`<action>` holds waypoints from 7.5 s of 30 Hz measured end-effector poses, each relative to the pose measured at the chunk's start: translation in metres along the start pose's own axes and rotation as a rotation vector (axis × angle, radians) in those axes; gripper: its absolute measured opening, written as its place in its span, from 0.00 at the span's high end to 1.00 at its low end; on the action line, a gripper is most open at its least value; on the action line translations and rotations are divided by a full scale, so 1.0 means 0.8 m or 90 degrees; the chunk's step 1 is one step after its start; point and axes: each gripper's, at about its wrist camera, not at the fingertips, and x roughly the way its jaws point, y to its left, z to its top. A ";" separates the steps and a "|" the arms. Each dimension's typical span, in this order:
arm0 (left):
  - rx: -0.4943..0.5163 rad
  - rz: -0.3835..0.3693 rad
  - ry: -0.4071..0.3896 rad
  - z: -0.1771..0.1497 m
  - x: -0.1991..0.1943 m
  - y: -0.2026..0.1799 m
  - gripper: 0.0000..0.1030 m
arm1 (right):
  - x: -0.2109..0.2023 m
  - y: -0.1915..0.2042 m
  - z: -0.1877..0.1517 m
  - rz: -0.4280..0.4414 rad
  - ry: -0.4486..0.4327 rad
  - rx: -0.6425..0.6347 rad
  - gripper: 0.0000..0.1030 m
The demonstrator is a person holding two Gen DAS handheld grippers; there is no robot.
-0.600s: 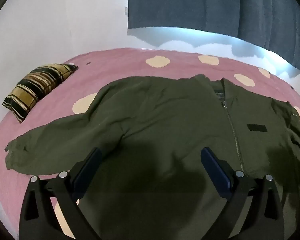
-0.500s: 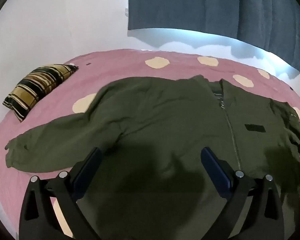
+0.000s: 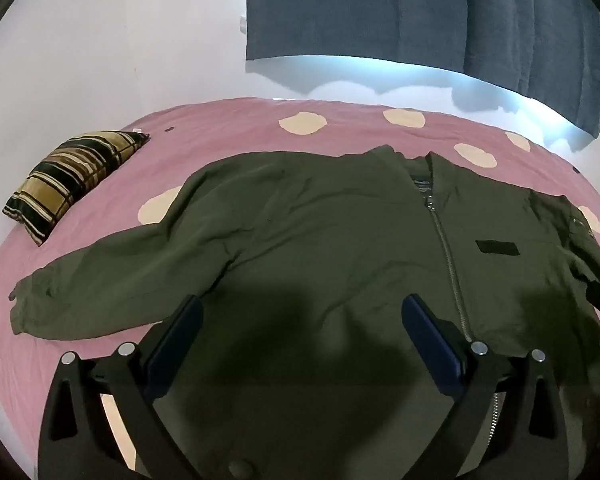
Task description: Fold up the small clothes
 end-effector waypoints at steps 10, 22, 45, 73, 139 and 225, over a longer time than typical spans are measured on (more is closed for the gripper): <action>0.005 -0.006 0.009 -0.007 0.003 -0.006 0.04 | 0.000 -0.001 -0.003 0.001 0.006 -0.004 0.02; -0.001 -0.007 0.022 -0.011 0.007 -0.006 0.04 | 0.001 0.000 -0.005 0.000 0.013 -0.009 0.02; -0.002 -0.007 0.028 -0.013 0.007 -0.005 0.04 | 0.002 0.001 -0.006 -0.001 0.017 -0.009 0.02; -0.005 -0.017 0.043 -0.014 0.012 -0.002 0.04 | -0.005 -0.007 -0.001 0.001 0.000 0.003 0.02; -0.114 0.108 -0.001 0.005 -0.010 0.175 0.04 | -0.053 0.037 0.157 0.233 -0.065 0.076 0.88; -0.590 -0.062 -0.033 -0.123 0.019 0.467 0.04 | 0.098 0.076 -0.030 0.307 0.220 0.061 0.44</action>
